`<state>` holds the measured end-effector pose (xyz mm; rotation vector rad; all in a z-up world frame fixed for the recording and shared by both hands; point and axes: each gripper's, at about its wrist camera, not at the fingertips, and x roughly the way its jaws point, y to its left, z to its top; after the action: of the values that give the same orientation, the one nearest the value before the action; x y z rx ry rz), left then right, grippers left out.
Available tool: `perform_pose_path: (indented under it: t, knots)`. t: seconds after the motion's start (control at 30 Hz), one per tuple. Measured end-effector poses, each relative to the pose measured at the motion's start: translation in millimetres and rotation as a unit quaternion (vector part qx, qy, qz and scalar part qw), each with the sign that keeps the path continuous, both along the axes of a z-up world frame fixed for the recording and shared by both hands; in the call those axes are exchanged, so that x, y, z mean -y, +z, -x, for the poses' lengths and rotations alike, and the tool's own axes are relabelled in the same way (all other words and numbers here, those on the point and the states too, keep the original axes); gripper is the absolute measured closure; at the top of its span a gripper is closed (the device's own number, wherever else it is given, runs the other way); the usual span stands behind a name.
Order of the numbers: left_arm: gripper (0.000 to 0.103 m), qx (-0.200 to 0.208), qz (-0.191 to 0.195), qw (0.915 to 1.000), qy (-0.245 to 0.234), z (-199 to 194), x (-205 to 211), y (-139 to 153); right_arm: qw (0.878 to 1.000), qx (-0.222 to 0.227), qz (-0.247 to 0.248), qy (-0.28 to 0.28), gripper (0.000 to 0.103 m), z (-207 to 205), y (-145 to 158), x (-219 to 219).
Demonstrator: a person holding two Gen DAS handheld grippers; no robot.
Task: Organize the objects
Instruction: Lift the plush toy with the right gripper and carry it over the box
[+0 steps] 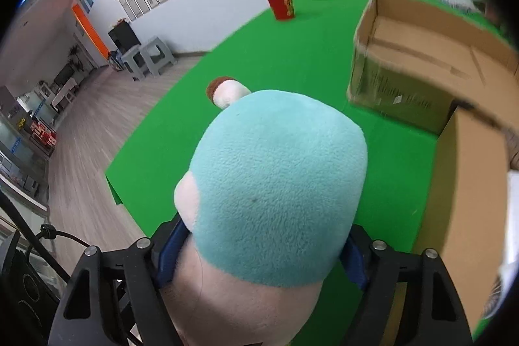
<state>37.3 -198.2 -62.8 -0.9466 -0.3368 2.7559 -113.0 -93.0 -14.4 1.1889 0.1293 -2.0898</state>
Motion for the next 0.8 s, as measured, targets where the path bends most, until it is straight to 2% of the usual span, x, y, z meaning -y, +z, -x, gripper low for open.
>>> perform_pose_path:
  t: [0.2, 0.33, 0.47, 0.63, 0.8]
  knots:
    - [0.048, -0.044, 0.010, 0.9984, -0.036, 27, -22, 46, 0.998, -0.061, 0.013, -0.030, 0.026, 11, 43, -16]
    - [0.048, -0.070, 0.015, 0.9959, -0.055, 51, -31, 75, 0.995, -0.077, 0.028, -0.053, 0.026, 39, 70, -26]
    - [0.048, -0.098, 0.013, 0.9925, -0.073, 84, -42, 107, 0.990, -0.123, 0.020, -0.065, 0.026, 65, 105, -24]
    - [0.048, -0.105, 0.015, 0.9906, -0.085, 154, -58, 140, 0.987, -0.136, 0.026, -0.077, 0.026, 104, 123, -29]
    - [0.048, -0.087, 0.003, 0.9912, -0.099, 242, -67, 158, 0.988, -0.130, 0.010, -0.085, 0.026, 146, 122, -27]
